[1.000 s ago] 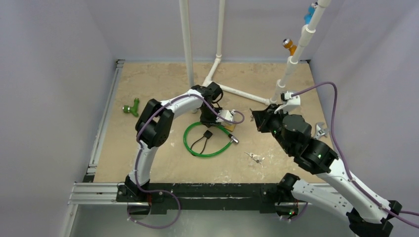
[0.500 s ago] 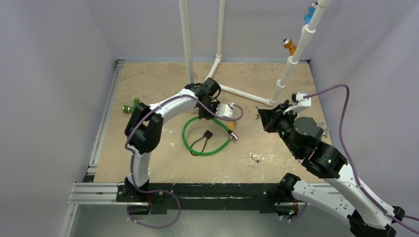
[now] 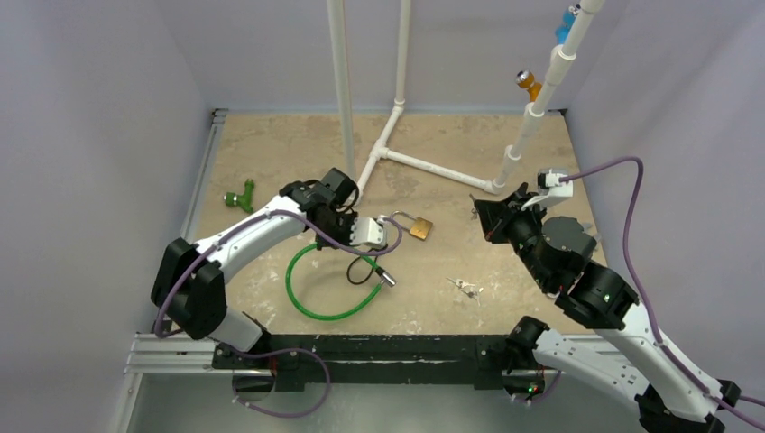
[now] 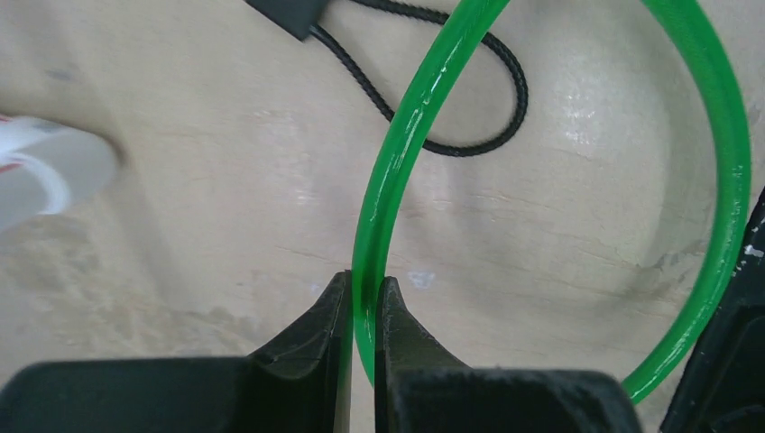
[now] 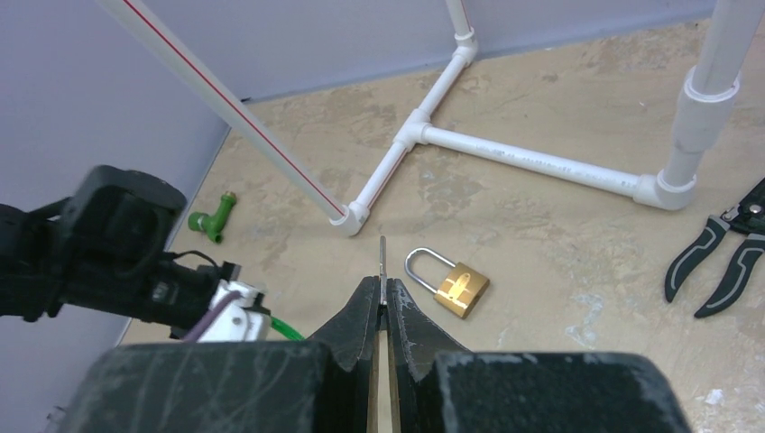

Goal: Unlock with the key
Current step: Place the lock at the center of the board.

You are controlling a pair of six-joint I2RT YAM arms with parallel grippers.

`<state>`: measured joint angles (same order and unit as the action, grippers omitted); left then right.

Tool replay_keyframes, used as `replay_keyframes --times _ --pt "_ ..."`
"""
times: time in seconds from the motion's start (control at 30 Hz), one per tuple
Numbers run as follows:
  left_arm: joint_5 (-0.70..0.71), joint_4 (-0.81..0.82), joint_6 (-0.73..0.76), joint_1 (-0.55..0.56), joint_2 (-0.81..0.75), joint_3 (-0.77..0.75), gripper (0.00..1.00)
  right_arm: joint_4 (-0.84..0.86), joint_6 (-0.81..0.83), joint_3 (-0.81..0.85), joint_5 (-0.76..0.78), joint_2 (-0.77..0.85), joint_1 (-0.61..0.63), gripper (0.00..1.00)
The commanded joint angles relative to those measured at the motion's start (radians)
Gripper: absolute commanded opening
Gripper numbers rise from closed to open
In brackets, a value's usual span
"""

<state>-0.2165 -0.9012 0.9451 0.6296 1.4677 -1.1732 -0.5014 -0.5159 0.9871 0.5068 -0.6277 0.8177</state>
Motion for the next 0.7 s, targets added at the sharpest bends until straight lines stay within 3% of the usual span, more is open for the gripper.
replay_keyframes --times 0.0,0.23,0.43,0.57,0.67 --pt "0.044 0.032 -0.037 -0.005 0.07 0.008 0.0 0.022 0.001 0.03 0.009 0.001 -0.003 0.0" --pt "0.061 0.076 -0.112 0.002 0.202 -0.074 0.0 0.032 -0.004 0.03 0.007 -0.002 -0.003 0.0" --pt "0.116 0.078 -0.076 0.003 0.249 0.007 0.32 0.019 0.007 0.044 0.026 0.0 -0.003 0.0" --pt "0.091 0.093 -0.05 0.003 0.242 0.024 0.6 0.02 0.013 0.046 0.03 -0.005 -0.003 0.0" --pt "0.061 0.076 -0.049 0.01 0.26 -0.036 0.62 0.028 0.014 0.042 0.026 -0.011 -0.003 0.0"
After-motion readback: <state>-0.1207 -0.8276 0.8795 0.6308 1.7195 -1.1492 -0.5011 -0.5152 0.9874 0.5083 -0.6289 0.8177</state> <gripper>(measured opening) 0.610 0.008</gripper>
